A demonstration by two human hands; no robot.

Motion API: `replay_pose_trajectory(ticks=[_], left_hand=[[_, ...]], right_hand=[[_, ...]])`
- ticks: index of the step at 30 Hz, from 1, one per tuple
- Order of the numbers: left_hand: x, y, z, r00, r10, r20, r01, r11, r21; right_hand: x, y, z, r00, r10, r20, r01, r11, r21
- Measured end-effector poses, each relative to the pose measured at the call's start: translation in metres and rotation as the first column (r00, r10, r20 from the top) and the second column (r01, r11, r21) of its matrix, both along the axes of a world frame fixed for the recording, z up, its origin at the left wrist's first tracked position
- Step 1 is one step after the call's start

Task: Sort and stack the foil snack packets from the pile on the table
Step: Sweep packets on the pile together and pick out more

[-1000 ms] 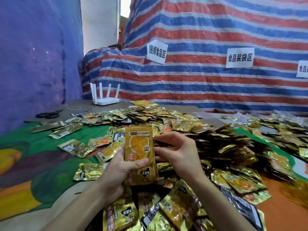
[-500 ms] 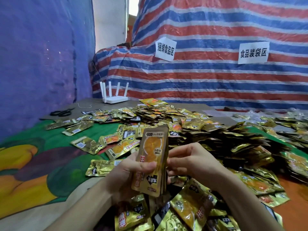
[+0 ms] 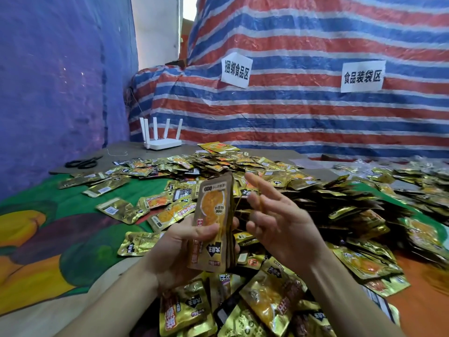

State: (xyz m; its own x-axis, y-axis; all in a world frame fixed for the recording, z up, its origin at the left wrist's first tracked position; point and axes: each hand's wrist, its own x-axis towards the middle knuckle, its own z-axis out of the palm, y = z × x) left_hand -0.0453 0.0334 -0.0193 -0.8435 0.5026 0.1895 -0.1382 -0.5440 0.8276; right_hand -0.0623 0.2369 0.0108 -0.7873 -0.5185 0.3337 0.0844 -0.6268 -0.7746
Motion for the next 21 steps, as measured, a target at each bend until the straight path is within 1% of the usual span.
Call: replay_pose_trajectory(ticks=[2, 4, 7, 9, 12, 14, 16, 19, 21], left_hand=[[0.000, 0.003, 0.000, 0.997, 0.070, 0.028, -0.069, 0.997, -0.030], [-0.004, 0.004, -0.001, 0.972, 0.208, 0.112, -0.206, 0.978, -0.032], [-0.010, 0.001, 0.001, 0.899, 0.351, 0.263, -0.375, 0.926, 0.046], [-0.014, -0.002, 0.003, 0.867, 0.390, 0.310, -0.440, 0.891, 0.110], [-0.016, -0.001, 0.005, 0.858, 0.383, 0.342, -0.464, 0.864, 0.197], [-0.015, 0.002, 0.007, 0.868, 0.360, 0.341, -0.447, 0.867, 0.222], [-0.014, 0.005, 0.009, 0.882, 0.347, 0.320, -0.425, 0.879, 0.217], [-0.012, 0.005, 0.010, 0.889, 0.332, 0.315, -0.413, 0.879, 0.238], [-0.009, 0.006, 0.012, 0.895, 0.311, 0.319, -0.397, 0.882, 0.255]], right_hand=[[-0.001, -0.005, -0.003, 0.987, -0.155, -0.037, 0.157, 0.985, 0.075], [-0.003, -0.007, -0.005, 0.956, -0.279, -0.093, 0.290, 0.948, 0.134], [-0.003, -0.014, -0.013, 0.900, -0.397, -0.180, 0.430, 0.877, 0.215], [0.000, -0.023, -0.020, 0.862, -0.446, -0.239, 0.500, 0.823, 0.269], [0.008, -0.041, -0.028, 0.804, -0.452, -0.387, 0.580, 0.741, 0.339], [0.012, -0.053, -0.032, 0.780, -0.425, -0.460, 0.595, 0.730, 0.336], [0.016, -0.062, -0.035, 0.759, -0.417, -0.500, 0.612, 0.718, 0.331], [0.019, -0.067, -0.037, 0.709, -0.420, -0.566, 0.663, 0.670, 0.334], [0.021, -0.068, -0.036, 0.694, -0.414, -0.589, 0.669, 0.673, 0.316]])
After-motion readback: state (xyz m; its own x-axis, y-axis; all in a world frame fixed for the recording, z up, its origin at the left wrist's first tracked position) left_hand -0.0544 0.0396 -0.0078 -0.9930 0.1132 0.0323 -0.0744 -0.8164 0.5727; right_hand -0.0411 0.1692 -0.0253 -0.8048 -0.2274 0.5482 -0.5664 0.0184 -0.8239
